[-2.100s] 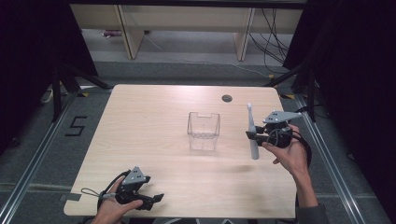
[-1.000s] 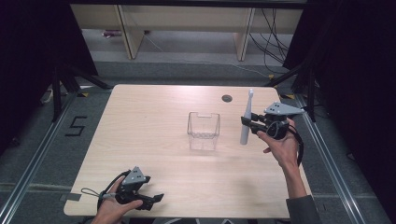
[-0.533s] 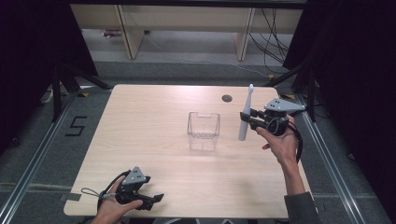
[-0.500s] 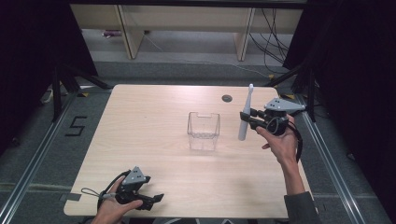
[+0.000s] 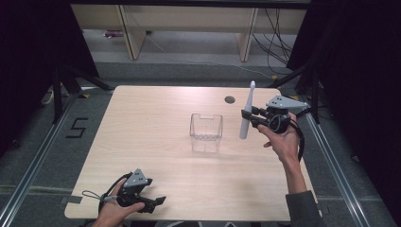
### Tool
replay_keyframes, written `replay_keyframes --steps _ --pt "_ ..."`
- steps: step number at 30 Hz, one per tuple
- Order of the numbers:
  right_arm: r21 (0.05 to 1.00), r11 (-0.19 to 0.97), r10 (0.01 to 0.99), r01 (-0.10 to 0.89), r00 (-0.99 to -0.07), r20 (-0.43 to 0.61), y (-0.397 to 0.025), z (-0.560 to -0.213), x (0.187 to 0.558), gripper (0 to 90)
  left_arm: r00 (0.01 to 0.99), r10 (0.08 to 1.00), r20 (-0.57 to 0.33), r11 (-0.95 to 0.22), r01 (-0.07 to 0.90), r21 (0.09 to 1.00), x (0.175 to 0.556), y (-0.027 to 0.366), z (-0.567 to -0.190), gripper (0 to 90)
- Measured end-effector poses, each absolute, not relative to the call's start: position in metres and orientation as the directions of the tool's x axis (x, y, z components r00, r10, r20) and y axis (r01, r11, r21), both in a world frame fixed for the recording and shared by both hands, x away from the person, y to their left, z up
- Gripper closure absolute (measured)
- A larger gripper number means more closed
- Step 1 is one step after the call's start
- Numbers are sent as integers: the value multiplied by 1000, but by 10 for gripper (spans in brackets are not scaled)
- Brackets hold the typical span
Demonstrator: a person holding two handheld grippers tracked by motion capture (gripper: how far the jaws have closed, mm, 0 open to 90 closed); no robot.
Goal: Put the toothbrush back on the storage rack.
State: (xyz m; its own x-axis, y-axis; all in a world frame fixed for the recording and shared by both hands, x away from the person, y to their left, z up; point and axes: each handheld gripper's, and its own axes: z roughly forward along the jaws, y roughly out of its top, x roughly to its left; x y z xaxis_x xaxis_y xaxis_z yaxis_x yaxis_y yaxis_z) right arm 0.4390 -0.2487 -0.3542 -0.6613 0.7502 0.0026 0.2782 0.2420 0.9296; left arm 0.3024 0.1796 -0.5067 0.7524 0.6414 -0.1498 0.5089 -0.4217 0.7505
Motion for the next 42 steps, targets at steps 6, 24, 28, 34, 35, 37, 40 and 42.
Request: replay_keyframes --steps 6,24,28,34,35,37,40,42 --pt "932 229 751 282 -660 15 -247 -352 443 671 758 637 -140 -436 504 745 303 181 -506 150" --pt "940 229 732 252 -681 4 -230 -338 451 672 758 637 -139 -438 504 744 303 181 -506 150" --pt "943 229 727 242 -687 -1 -224 -333 453 671 760 635 -138 -441 504 743 303 181 -506 150" --pt "945 223 706 241 -708 14 -212 -328 455 671 759 636 -140 -439 504 744 303 181 -506 150" --pt "943 235 701 234 -713 2 -209 -327 455 671 752 642 -151 -421 510 750 302 180 -507 150" --pt "943 236 695 235 -719 5 -205 -327 456 671 758 637 -142 -436 505 745 303 181 -506 150" --pt "943 234 679 238 -734 17 -196 -329 457 672 758 636 -142 -435 505 745 303 181 -506 150" --pt "941 240 671 240 -741 18 -192 -330 457 671 749 644 -156 -414 512 752 302 179 -507 150"
